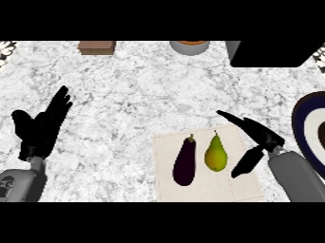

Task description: Pick the pear from the placemat and place it in the plate

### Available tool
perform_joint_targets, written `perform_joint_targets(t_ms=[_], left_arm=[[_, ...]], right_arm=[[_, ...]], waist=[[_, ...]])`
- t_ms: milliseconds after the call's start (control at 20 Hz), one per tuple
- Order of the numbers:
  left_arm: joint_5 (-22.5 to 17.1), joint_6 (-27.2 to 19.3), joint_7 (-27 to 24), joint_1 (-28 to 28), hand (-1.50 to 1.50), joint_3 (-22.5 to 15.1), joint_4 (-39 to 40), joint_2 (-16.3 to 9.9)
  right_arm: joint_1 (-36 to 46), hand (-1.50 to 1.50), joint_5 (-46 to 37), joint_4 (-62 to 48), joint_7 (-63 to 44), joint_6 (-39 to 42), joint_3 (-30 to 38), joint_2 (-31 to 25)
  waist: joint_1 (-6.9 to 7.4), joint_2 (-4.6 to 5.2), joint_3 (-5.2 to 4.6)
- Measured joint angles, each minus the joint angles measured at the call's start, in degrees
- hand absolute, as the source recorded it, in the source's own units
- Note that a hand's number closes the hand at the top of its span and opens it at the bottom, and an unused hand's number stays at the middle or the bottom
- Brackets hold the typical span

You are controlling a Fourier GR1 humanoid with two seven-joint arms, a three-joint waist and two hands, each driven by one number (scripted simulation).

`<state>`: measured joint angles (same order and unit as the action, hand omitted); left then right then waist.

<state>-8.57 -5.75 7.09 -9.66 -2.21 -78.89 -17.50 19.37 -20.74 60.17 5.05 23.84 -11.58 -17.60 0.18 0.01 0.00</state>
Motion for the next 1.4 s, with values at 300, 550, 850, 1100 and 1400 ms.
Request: perform_joint_targets(t_ms=[300,550,850,1100,1400], left_arm=[[2.0,1.3,1.6,-0.7,0.00,2.0,-0.2,1.5],[2.9,1.7,2.0,0.1,0.00,2.4,-1.5,2.6],[3.3,2.7,2.9,0.2,0.00,3.2,-2.4,2.7],[4.3,2.2,2.5,-0.3,0.00,3.3,-1.8,3.3],[4.2,3.2,3.0,-0.3,0.00,4.2,-2.0,2.9]], right_arm=[[1.0,-1.50,-4.2,-1.9,0.2,0.0,1.4,2.1],[1.8,-1.50,-7.6,-2.8,-0.7,-1.2,0.9,3.9],[2.8,1.50,-10.2,-3.7,0.3,1.0,-0.5,4.3],[3.1,1.50,-12.1,-4.8,4.8,-0.1,-1.4,4.4],[0.5,1.50,-12.1,-2.4,5.9,-1.8,-0.6,5.8]], waist=[[-0.02,-0.13,-0.08],[-0.34,-0.64,-0.64],[-0.28,-0.68,-0.74],[-0.41,-0.86,-0.98],[-0.54,-0.87,-0.86]])
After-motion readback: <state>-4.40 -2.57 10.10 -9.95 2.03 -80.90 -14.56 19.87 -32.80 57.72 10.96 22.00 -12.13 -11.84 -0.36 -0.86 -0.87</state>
